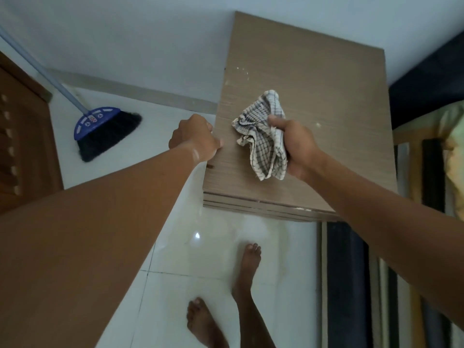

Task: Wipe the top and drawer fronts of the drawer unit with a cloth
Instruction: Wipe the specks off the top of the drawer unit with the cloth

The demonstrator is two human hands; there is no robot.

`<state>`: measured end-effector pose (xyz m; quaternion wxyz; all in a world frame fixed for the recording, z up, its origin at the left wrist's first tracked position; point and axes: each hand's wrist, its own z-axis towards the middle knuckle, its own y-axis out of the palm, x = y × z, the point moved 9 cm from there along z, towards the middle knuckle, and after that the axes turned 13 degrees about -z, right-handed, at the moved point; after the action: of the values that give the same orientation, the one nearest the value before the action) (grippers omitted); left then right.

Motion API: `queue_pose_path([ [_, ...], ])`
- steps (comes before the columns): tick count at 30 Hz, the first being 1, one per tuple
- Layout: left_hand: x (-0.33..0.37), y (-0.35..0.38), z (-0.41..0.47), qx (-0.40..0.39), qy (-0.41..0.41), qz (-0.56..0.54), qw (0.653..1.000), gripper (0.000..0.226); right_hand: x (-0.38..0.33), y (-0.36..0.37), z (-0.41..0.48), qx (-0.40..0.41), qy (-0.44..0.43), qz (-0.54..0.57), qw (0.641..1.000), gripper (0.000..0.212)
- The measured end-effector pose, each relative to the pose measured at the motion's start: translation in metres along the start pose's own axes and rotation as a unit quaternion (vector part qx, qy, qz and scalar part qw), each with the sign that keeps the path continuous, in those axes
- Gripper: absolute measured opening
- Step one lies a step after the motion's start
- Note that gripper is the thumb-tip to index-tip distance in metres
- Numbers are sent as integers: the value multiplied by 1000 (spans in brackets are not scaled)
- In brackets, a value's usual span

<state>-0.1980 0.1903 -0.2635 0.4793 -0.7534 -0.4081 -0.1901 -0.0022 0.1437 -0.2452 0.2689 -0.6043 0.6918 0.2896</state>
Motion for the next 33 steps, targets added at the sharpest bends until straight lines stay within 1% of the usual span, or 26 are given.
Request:
queue_pose_path([
  [2,9,0,16,3,-4,3,1000,47,-24,-3,21,2,-11,9,1000,32],
  [4,20,2,35,2,-3,-3,1000,46,-54,-9,47,16,-35,2,999,32],
  [7,35,4,67,15,-2,-34,999,38,-107,-18,86,41,-110,-60,991,27],
  [10,32,3,88,36,-15,-101,994,24,-164,-25,125,71,-215,-131,965,23],
  [12,21,8,91,16,-33,-193,981,17,-201,-28,157,108,-284,-199,932,24],
  [14,11,11,91,-2,-61,-273,960,4,-222,-24,190,133,-332,-314,880,35],
  [15,8,12,92,-13,-74,-294,953,2,-224,-19,206,130,-344,-393,843,42],
  [16,6,13,93,-24,-86,-307,947,3,-220,-12,222,117,-347,-483,795,48],
  [17,5,14,95,-35,-90,-316,944,3,-211,-4,238,98,-349,-573,735,53],
  [18,5,14,97,-44,-91,-322,941,5,-203,7,250,76,-355,-650,667,56],
  [19,5,15,99,-52,-92,-330,938,8,-199,18,259,58,-364,-694,618,57],
  [20,4,15,100,-58,-95,-339,934,11,-200,29,265,43,-368,-713,596,58],
  [23,4,17,100,-69,-103,-359,925,18,-210,52,269,35,-392,-733,555,57],
  [24,4,17,99,-68,-106,-364,923,19,-210,53,270,37,-395,-738,546,57],
  [27,3,17,98,-72,-108,-372,919,18,-204,56,262,33,-394,-740,544,55],
  [29,4,17,97,-77,-105,-370,920,16,-191,61,248,31,-398,-743,537,54],
  [31,6,16,96,-78,-94,-355,927,15,-171,69,226,18,-404,-748,526,55],
  [33,5,14,96,-63,-86,-339,935,13,-144,72,201,2,-401,-755,518,55],
])
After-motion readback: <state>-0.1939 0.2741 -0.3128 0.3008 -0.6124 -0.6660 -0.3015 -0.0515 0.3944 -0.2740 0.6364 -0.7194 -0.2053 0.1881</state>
